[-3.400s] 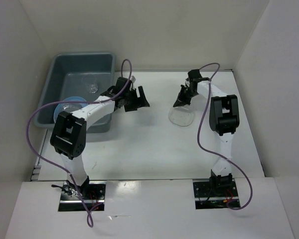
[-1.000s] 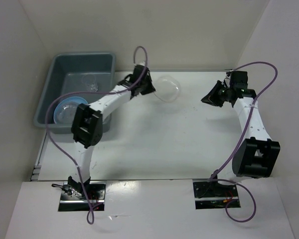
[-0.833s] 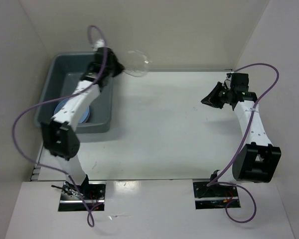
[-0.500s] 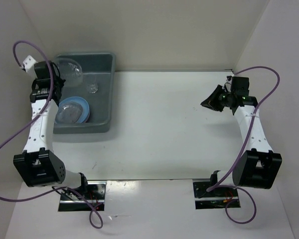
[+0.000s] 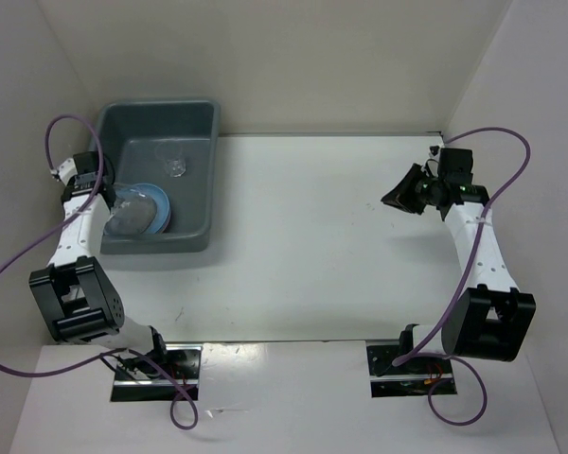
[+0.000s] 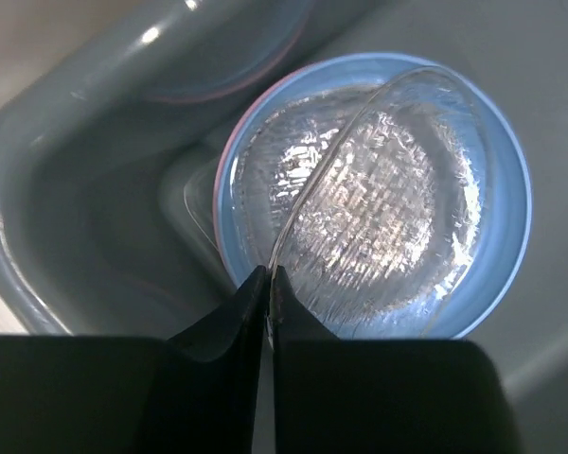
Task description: Place the mixed dishes into the plastic bin
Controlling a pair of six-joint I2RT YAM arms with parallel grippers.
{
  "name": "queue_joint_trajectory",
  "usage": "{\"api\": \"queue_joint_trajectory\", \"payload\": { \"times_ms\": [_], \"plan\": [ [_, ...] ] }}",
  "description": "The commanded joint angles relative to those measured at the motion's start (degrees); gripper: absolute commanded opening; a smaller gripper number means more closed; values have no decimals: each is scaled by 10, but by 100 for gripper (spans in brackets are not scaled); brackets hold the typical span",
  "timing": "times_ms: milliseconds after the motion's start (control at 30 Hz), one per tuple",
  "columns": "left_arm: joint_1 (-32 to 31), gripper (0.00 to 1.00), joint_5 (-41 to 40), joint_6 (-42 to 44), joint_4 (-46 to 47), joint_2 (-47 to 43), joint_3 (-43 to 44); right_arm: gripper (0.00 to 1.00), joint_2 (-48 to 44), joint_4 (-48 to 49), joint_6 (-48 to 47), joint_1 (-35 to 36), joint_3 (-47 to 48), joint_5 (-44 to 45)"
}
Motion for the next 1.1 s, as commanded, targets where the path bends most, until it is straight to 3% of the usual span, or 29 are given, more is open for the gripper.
{"api": "queue_joint_trajectory", "payload": {
  "times_ms": [0,33,67,100,200,233,333,367,433,533,667,867,900,1000,1033,1067],
  "plan": [
    [-2,13,-2,14,16,-5,-15,16,-23,9,-11,3,-7,4],
    [-2,23,5,20,16,-5,-22,16,-23,9,-11,3,-7,4],
    [-2,39,5,20,16,0,-22,16,-23,9,-11,3,-7,4],
    [-2,46,5,20,16,0,-22,16,-23,9,-11,3,-7,4],
    [-2,57,5,25,11,-10,-14,16,-18,9,-11,3,-7,4],
    [-2,68,-1,31,3,-15,-6,16,-18,9,-11,3,-2,4],
    [-2,79,-1,36,-15,-50,49,16,-18,9,-11,3,-2,-1],
    [-2,90,9,49,-28,-64,67,16,-18,9,-11,3,-2,-1],
    [-2,100,42,63,-34,-76,110,16,-18,9,-11,3,-2,-1],
    [-2,100,121,76,-39,-99,117,18,-38,15,-11,3,-8,-6],
    [-15,100,181,76,-19,-156,58,27,-90,37,-6,3,-42,-6],
    [-22,100,220,82,-8,-217,-23,42,-147,43,6,3,-74,-32],
    [-22,100,234,82,-8,-224,-35,60,-152,43,6,3,-75,-37],
    [-22,100,258,89,5,-241,-76,70,-173,43,11,3,-95,-56],
    [-22,100,273,89,10,-251,-84,100,-180,48,18,3,-109,-62],
    [-22,100,274,89,10,-264,-92,100,-196,48,23,3,-116,-62]
  ]
}}
